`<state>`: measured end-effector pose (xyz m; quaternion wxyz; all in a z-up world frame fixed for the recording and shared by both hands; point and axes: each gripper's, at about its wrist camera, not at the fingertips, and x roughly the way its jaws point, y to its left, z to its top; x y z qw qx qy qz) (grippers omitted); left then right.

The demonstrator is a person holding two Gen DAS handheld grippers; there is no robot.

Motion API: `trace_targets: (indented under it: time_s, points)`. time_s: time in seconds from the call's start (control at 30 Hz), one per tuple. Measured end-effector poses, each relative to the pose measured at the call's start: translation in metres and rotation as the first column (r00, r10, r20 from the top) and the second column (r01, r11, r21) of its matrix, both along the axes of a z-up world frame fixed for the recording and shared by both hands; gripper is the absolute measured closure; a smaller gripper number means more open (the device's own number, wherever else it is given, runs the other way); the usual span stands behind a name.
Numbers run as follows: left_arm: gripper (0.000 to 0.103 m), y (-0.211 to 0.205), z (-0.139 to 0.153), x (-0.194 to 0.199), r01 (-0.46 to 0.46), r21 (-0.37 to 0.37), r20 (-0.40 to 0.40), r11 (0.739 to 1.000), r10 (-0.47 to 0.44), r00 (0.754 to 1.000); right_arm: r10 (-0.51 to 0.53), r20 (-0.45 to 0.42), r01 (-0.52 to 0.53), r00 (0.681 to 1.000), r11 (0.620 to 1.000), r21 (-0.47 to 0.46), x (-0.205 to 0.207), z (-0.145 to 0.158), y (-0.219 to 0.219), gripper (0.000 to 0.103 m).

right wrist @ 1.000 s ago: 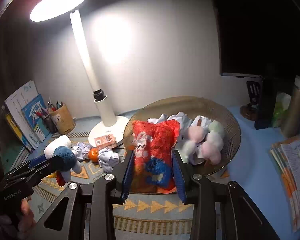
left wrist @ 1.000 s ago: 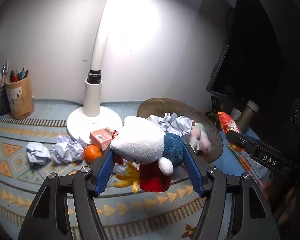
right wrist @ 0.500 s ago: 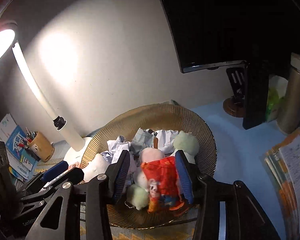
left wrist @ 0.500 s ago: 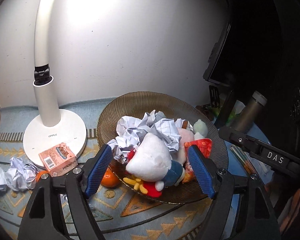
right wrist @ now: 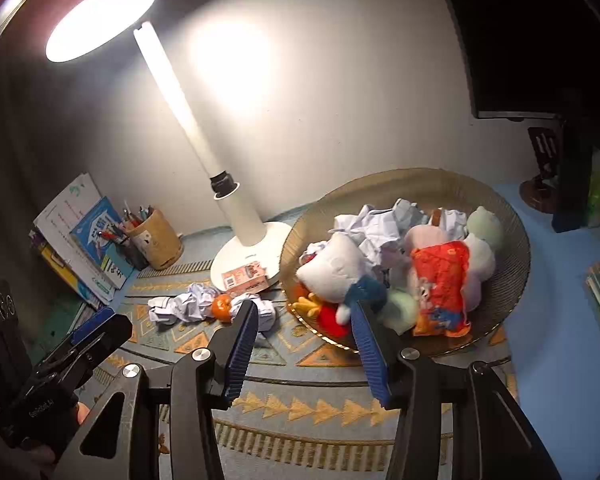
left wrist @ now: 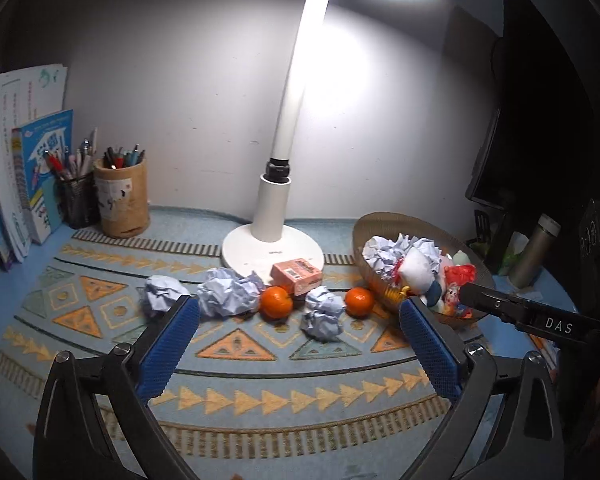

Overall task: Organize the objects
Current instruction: 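Move both grippers back toward the paper balls by the lamp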

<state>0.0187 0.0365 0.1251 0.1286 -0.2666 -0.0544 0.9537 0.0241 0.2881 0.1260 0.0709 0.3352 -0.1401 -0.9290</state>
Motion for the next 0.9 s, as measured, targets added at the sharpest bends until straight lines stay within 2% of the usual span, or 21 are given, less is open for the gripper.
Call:
trace_targets:
  time_s: [0.1, 0.2, 0.33, 0.5, 0.57, 0.6, 0.9]
  points:
    - [0.003, -0.034, -0.019, 0.007, -0.091, -0.018, 0.035, 0.996, 0.091, 0.995, 0.059, 0.044, -0.059, 0.997, 0.998, 0.019, -0.001, -0.022, -0.036, 0.055]
    - [0.003, -0.058, -0.049, 0.001, -0.192, -0.072, 0.073, 0.979, 0.198, 0.978, 0.086, 0.058, -0.089, 0.995, 0.995, 0.050, -0.004, -0.044, -0.064, 0.055]
    - [0.003, -0.076, -0.079, -0.007, -0.245, -0.063, 0.115, 0.968, 0.251, 0.961, 0.111, 0.057, -0.117, 0.992, 0.984, 0.131, -0.010, -0.073, -0.088, 0.055]
    - [0.003, -0.086, -0.084, -0.011, -0.249, -0.006, 0.144, 0.968, 0.248, 0.958, 0.112, 0.078, -0.125, 0.991, 0.975, 0.186, -0.015, -0.091, -0.099, 0.055]
    - [0.003, -0.085, -0.084, -0.010, -0.251, -0.004, 0.146, 0.968, 0.248, 0.958, 0.114, 0.069, -0.125, 0.991, 0.974, 0.191, -0.013, -0.091, -0.100, 0.041]
    - [0.003, -0.085, -0.084, -0.010, -0.253, -0.007, 0.142, 0.968, 0.251, 0.957, 0.109, 0.063, -0.119, 0.992, 0.973, 0.197, -0.012, -0.090, -0.100, 0.040]
    - [0.003, -0.085, -0.085, -0.011, -0.243, -0.003, 0.162, 0.970, 0.241, 0.957, 0.100, 0.073, -0.111, 0.992, 0.977, 0.182, -0.016, -0.089, -0.097, 0.040]
